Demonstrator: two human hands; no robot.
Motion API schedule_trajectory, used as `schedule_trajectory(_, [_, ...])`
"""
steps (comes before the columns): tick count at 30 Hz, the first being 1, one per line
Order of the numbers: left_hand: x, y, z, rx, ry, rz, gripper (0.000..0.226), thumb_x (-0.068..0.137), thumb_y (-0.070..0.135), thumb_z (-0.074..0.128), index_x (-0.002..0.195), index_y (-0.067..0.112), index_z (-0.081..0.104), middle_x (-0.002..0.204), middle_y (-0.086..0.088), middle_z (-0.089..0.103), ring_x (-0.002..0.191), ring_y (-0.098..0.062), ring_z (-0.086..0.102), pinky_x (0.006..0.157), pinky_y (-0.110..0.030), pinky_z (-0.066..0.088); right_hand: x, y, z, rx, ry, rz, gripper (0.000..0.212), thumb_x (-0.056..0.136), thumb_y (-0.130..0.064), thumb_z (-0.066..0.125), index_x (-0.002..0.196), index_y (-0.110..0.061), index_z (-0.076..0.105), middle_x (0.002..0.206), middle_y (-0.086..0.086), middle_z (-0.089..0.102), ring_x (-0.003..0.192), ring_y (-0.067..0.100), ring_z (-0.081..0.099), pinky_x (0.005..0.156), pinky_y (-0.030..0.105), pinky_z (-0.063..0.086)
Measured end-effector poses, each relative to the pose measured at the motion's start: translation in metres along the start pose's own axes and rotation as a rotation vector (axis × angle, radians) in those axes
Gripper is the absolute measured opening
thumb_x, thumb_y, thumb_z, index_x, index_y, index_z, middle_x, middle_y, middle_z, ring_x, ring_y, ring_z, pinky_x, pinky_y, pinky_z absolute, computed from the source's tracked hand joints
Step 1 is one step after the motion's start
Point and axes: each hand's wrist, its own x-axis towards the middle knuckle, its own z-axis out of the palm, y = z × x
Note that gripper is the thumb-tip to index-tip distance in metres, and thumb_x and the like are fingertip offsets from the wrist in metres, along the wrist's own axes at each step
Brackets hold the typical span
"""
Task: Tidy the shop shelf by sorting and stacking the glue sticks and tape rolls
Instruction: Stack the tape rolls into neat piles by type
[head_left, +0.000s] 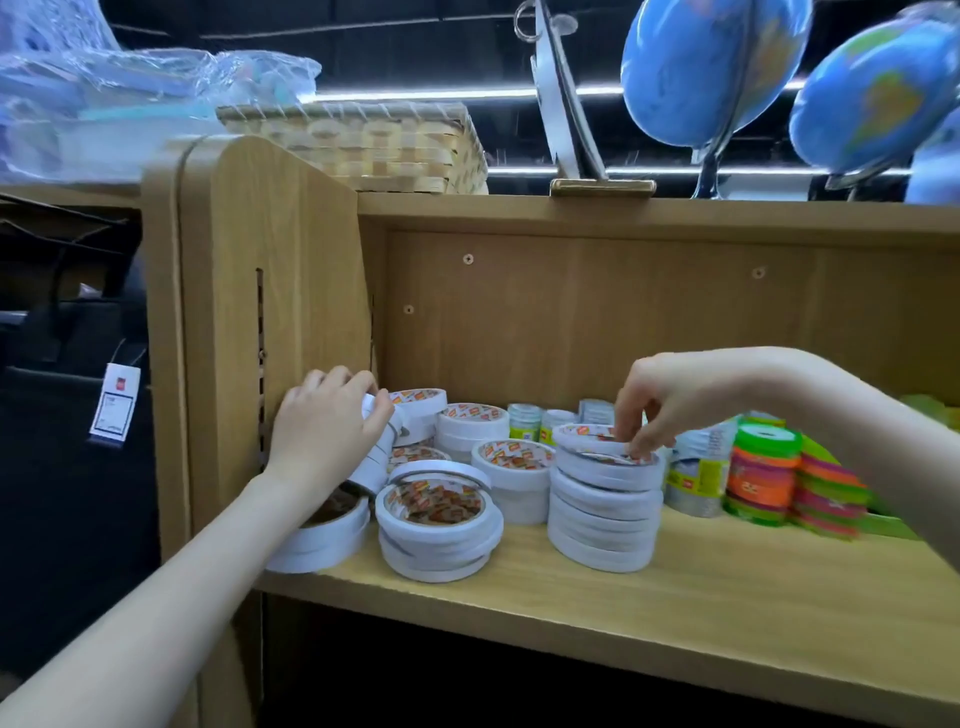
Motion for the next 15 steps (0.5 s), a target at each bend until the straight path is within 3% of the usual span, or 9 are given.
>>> schedule_trajectory(4, [0.000, -0.001, -0.001, -0.011, 0.001, -0.019, 0.017, 0.088, 0.021, 0.055, 0.083, 0.006, 0.062, 0.079, -0.012, 0.059, 0.079, -0.033, 0.053, 0.063, -0.031, 0.028, 0.016, -0.005, -0.013, 0.141, 0.119, -0.077, 0.009, 0.082, -0.023, 0.068, 0.091, -0.020, 0.071, 0.082, -0.001, 0.071, 0.064, 0.004, 0.058, 0.059, 0.022, 0.047])
schedule_trajectory(7, [-0.001, -0.002, 0.002, 0.023, -0.018, 0.007, 0.032, 0.085, 0.031, 0.040, 0.076, 0.009, 0.062, 0.070, -0.008, 0.057, 0.067, -0.031, 0.052, 0.058, -0.028, 0.028, 0.053, -0.017, -0.020, 0.118, 0.214, -0.125, 0.011, 0.083, -0.030, 0.067, 0.092, -0.025, 0.069, 0.088, -0.005, 0.070, 0.082, 0.012, 0.064, 0.075, 0.029, 0.053])
schedule_trajectory(10, [-0.002, -0.003, 0.003, 0.003, 0.004, 0.004, 0.043, 0.079, 0.038, 0.028, 0.072, 0.012, 0.061, 0.067, -0.004, 0.057, 0.063, -0.028, 0.051, 0.055, -0.027, 0.030, 0.107, -0.038, -0.016, 0.048, 0.278, -0.192, 0.032, 0.083, -0.033, 0.067, 0.113, -0.023, 0.061, 0.112, -0.003, 0.062, 0.103, 0.015, 0.057, 0.089, 0.030, 0.046])
schedule_trajectory(13, [-0.002, -0.004, 0.005, -0.014, 0.022, -0.025, 0.043, 0.080, 0.041, 0.028, 0.073, 0.014, 0.062, 0.068, -0.002, 0.057, 0.066, -0.027, 0.052, 0.055, -0.028, 0.034, 0.157, -0.059, -0.008, 0.035, 0.236, -0.298, 0.053, 0.082, -0.023, 0.068, 0.131, -0.019, 0.047, 0.129, 0.000, 0.052, 0.113, 0.018, 0.050, 0.087, 0.025, 0.038])
schedule_trajectory(15, [-0.002, -0.004, 0.004, -0.006, 0.019, -0.025, 0.043, 0.081, 0.041, 0.029, 0.075, 0.015, 0.062, 0.069, 0.000, 0.057, 0.065, -0.022, 0.050, 0.055, -0.027, 0.036, 0.186, -0.067, -0.003, -0.049, 0.128, -0.313, 0.055, 0.082, -0.022, 0.069, 0.133, -0.018, 0.048, 0.130, 0.001, 0.053, 0.113, 0.019, 0.050, 0.082, 0.025, 0.036])
